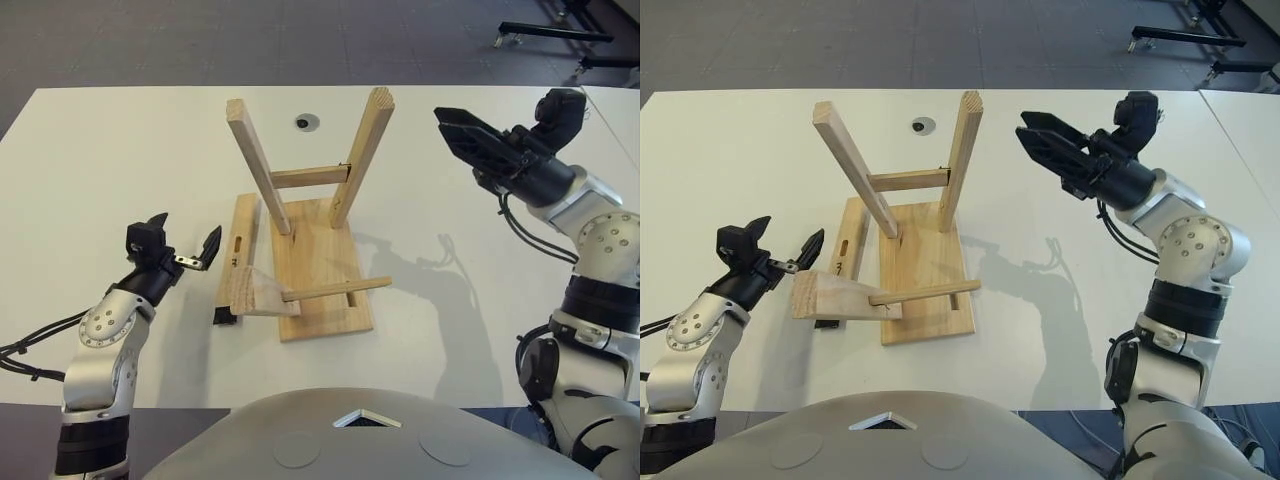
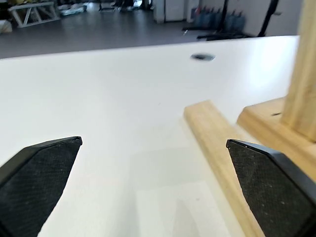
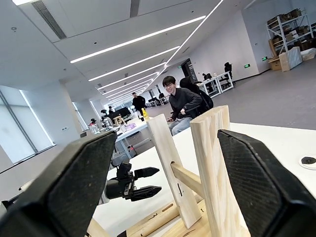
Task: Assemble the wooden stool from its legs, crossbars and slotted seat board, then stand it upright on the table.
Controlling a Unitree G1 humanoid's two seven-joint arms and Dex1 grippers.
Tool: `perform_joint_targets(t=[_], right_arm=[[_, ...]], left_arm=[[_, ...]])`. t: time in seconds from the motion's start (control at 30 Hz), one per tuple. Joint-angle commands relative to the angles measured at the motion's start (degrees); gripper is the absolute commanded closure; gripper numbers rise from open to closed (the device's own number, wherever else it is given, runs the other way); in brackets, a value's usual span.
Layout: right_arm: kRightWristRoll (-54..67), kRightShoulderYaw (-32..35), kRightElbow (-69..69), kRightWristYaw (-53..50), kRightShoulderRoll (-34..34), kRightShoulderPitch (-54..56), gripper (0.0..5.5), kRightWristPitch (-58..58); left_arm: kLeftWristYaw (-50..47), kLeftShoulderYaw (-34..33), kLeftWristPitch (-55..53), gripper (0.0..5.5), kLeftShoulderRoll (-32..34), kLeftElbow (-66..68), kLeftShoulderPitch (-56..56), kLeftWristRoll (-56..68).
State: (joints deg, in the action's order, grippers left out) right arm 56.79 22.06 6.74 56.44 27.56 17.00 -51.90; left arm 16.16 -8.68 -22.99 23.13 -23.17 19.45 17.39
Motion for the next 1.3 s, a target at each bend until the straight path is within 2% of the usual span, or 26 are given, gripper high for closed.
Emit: perform_joint_targets(t=[0.03, 0.27, 0.43, 0.73, 0.9, 1.03, 1.13, 1.3], right_arm=[[2.54, 0.55, 5.52, -3.67, -1.18, -5.37, 1.75, -0.33], [5.62, -0.45, 10.36, -8.11, -1.91, -12.08, 1.75, -0.82], [7.38, -1.05, 11.37, -10.16, -1.37, -13.22, 1.75, -0.76], [8.71, -1.84, 10.92, -11.01, 1.05, -12.75, 1.75, -1.08], [8.98, -2.63, 10.82, -11.29, 1.78, -12.82, 1.75, -0.82], [8.61, -3.56, 10.21, -11.31, 1.90, -11.74, 1.75, -0.43], [8.34, -3.98, 9.52, -11.18, 1.95, -11.04, 1.75, 0.06], [7.64, -5.01, 9.67, -11.33, 1.10, -11.15, 1.75, 1.49]], left_arm=[[-1.47, -1.84, -7.90, 0.12, -0.97, -6.33, -0.79, 4.41], [-5.92, -3.03, -22.50, 0.12, -3.49, -17.68, 0.70, 12.98], [-8.86, 1.06, -29.49, 0.12, -2.87, -19.19, 3.23, 11.10], [-11.34, 4.23, -29.55, 0.12, -3.94, -12.41, 8.14, 4.22], [-10.87, 1.61, -23.29, 1.07, -4.13, -8.17, 10.04, 1.00], [-8.05, -1.02, -15.68, 1.75, -6.70, -5.87, 9.84, 2.22], [-7.13, -0.35, -13.29, 2.19, -7.25, -4.49, 9.58, 1.46], [-5.23, -0.01, -10.46, 3.23, -6.52, -1.05, 7.86, 0.81]])
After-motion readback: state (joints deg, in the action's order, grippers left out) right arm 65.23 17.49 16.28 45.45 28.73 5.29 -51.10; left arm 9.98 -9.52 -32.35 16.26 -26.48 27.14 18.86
